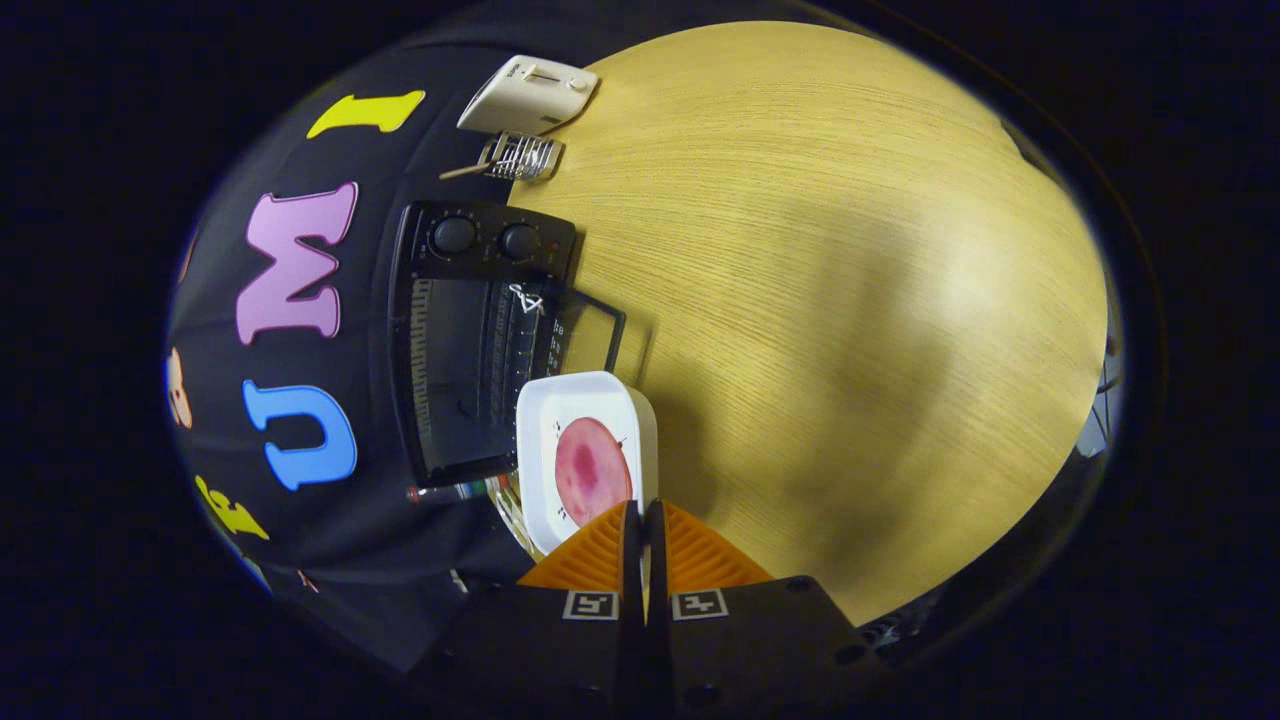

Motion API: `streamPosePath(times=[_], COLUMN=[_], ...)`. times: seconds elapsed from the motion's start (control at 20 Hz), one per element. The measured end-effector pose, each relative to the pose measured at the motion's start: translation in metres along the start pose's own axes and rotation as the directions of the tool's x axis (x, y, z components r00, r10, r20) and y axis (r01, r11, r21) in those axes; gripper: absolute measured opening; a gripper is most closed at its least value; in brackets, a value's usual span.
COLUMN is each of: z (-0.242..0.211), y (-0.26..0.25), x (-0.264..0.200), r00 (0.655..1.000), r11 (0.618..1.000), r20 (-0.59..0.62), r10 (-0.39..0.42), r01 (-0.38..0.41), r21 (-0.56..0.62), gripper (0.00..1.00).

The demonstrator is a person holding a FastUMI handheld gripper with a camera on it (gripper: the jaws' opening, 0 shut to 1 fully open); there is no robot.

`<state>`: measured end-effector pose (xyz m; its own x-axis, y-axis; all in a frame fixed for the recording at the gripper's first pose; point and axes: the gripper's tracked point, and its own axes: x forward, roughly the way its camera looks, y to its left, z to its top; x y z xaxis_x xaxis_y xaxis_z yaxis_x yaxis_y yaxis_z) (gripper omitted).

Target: Open the toaster oven, put the food inside, and close the toaster oven door.

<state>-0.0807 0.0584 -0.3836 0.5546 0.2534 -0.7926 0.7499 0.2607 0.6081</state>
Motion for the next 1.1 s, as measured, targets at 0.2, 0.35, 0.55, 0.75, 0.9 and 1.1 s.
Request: streamPosePath(times=[0.2,0.35,0.55,0.75,0.9,1.1], z=[-0.003,0.009,0.011,0.017,0.024,0.025], y=[0.044,0.078,0.121,0.144,0.151,0.159], x=[0.04,0.069,0.107,0.138,0.153,0.162], r00=[0.996,0.983,0.974,0.97,0.967,0.965], r11=[0.996,0.987,0.978,0.97,0.96,0.949], r20=[0.093,0.186,0.224,0.243,0.254,0.256], r10=[0.008,0.014,0.026,0.028,0.027,0.053], r01=[-0.016,-0.043,-0.071,-0.084,-0.096,-0.128], r21=[0.09,0.153,0.194,0.226,0.264,0.287], gripper=[0.05,0.05,0.05,0.05,0.05,0.05])
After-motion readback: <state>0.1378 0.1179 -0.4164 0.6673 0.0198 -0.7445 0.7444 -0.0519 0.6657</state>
